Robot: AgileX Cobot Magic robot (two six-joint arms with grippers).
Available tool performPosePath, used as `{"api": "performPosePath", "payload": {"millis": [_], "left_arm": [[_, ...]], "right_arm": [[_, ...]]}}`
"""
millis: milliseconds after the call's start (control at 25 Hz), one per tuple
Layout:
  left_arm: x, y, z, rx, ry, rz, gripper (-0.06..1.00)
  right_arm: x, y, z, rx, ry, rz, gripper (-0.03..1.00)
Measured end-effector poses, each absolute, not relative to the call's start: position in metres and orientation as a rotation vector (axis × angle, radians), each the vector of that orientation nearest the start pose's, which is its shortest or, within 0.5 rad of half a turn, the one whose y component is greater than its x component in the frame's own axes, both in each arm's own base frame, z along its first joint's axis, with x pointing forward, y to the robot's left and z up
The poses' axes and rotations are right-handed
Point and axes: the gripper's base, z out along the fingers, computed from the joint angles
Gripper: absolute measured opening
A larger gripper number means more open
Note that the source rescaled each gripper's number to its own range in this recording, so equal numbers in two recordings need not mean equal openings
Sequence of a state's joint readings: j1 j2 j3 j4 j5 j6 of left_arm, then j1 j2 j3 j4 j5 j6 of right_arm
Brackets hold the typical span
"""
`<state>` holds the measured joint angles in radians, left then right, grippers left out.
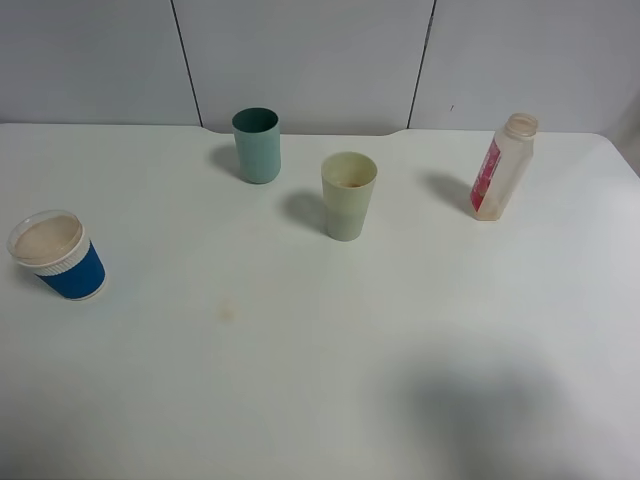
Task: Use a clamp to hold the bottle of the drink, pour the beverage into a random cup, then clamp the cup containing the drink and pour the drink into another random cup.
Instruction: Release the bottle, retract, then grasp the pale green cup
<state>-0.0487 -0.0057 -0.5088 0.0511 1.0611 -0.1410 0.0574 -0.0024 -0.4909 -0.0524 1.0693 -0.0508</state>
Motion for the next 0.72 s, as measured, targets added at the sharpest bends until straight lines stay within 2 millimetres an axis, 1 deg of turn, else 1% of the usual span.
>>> {"api": "performPosePath", "payload": {"millis": [720], "left_arm": [[-0.0067,0.0044,0.2797,-0.096,2.027,-0.059,0.97]], "right_arm": [[-0.0042,-0.0044,0.2741,-0.104,2.055,-0.06,1.0]]}}
